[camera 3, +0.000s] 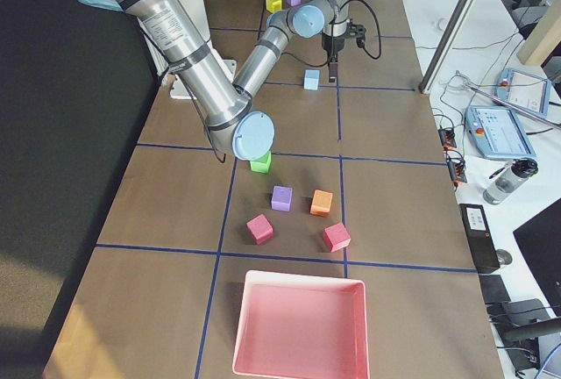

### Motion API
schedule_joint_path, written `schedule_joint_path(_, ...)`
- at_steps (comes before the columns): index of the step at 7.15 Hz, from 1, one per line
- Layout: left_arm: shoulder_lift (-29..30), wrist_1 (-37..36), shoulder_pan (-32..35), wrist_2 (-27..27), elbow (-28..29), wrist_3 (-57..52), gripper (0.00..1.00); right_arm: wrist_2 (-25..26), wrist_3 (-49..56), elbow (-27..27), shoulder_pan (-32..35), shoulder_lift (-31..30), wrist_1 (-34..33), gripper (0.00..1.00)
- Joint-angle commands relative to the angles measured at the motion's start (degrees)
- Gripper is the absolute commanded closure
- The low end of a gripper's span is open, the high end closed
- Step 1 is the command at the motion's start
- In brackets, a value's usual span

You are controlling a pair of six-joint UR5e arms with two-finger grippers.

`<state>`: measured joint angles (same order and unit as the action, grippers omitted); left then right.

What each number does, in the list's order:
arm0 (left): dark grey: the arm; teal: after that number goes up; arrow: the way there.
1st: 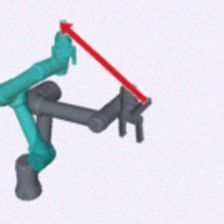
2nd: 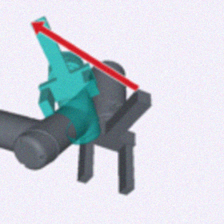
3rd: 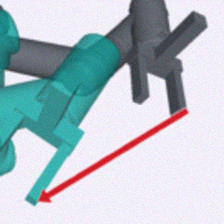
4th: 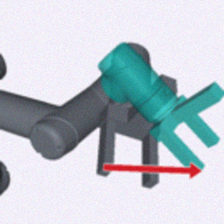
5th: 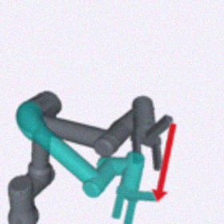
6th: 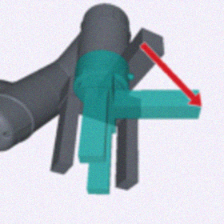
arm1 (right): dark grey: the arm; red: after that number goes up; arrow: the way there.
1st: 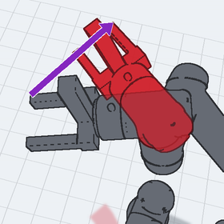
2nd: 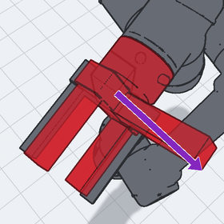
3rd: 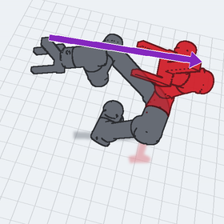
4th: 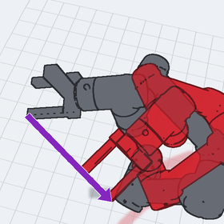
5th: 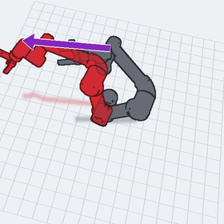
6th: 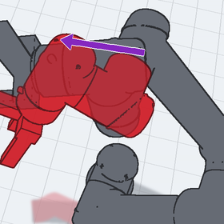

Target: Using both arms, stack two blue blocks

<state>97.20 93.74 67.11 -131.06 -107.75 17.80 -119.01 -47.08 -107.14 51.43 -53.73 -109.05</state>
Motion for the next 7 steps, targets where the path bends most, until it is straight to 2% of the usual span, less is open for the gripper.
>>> schedule_joint_path(1,0.89,5.71,-5.05,4.84,3.74,5.02,0.0,-4.62,11.35,-1.58,7.85,-5.39,-0.9,0.0)
schedule_joint_path(2,0.8,13.41,-7.15,4.94,8.21,9.75,0.0,-5.95,16.79,-2.54,11.02,-8.29,-0.9,0.0)
schedule_joint_path(3,0.8,17.67,-9.26,6.24,10.78,12.93,0.0,-6.4,20.24,-2.63,13.06,-9.97,-0.9,0.0)
schedule_joint_path(4,0.8,17.97,-11.46,8.61,11.67,13.83,0.0,-6.67,22.27,-2.37,14.47,-10.86,-0.99,0.0)
schedule_joint_path(5,0.89,17.97,-11.83,8.8,11.86,13.92,0.0,-8.5,22.64,-1.85,15.7,-10.95,-1.68,0.0)
schedule_joint_path(7,0.89,17.97,-13.58,8.81,13.17,14.01,0.0,-8.69,23.34,-1.76,16.77,-11.74,-1.78,0.0)
